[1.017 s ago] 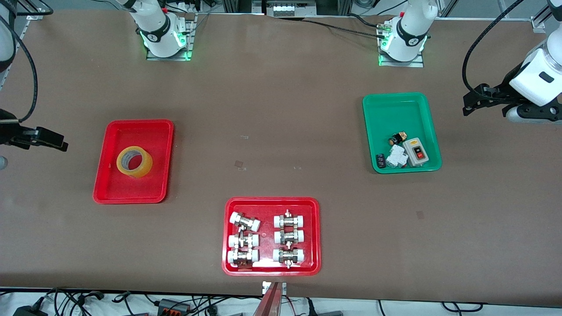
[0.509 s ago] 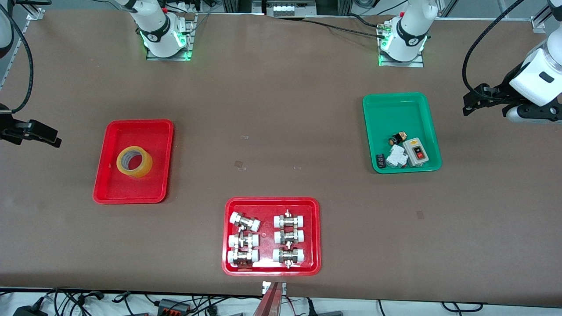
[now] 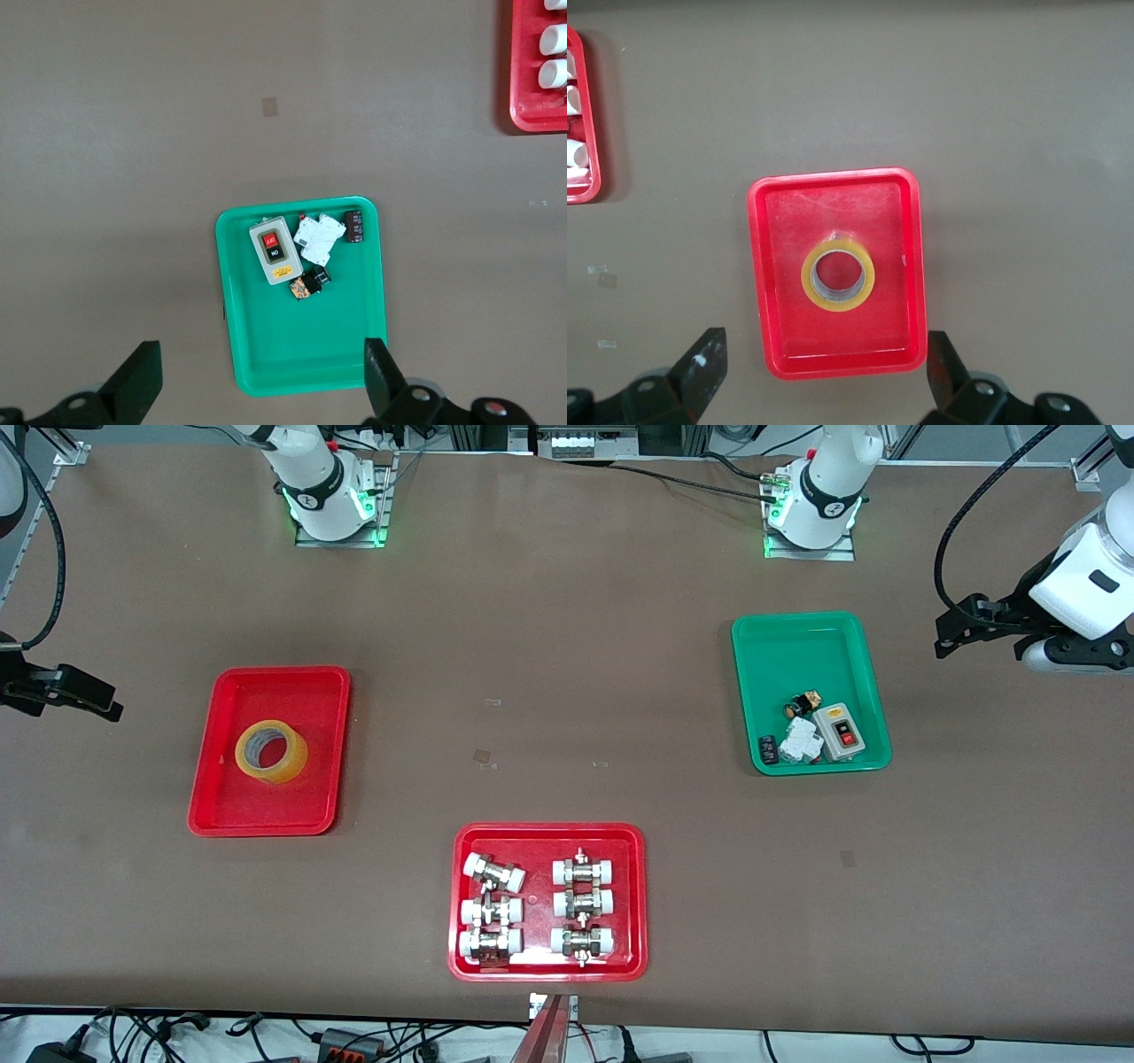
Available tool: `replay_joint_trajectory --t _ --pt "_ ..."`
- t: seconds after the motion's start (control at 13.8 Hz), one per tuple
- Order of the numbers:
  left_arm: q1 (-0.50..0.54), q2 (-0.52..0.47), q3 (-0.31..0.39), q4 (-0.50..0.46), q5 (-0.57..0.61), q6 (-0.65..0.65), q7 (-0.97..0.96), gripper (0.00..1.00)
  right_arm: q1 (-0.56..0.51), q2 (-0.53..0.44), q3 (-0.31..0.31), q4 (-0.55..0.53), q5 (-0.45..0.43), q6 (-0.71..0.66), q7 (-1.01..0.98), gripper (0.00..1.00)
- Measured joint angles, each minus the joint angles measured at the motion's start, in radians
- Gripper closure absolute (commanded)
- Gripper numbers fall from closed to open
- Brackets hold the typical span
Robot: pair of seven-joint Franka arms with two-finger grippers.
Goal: Left arm passes tape to right arm into tray
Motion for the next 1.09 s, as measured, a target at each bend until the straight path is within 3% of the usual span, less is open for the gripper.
replay_joint_trajectory --t 0.22,0.58,1.09 --pt "0.0 0.0 0.0 0.0 0.0 0.0 -0.004 0.0 0.0 -0.031 0.002 -0.061 0.0 0.022 0.0 0.0" --pt "-0.008 0.0 -0.002 0.001 0.0 -0.015 -0.009 0.0 -0.001 -0.167 0.004 -0.296 -0.001 0.113 0.0 0.0" --pt "-0.005 0.001 -0.001 0.001 -0.007 -0.018 -0.009 0.0 -0.003 -0.197 0.008 -0.306 -0.003 0.079 -0.024 0.0"
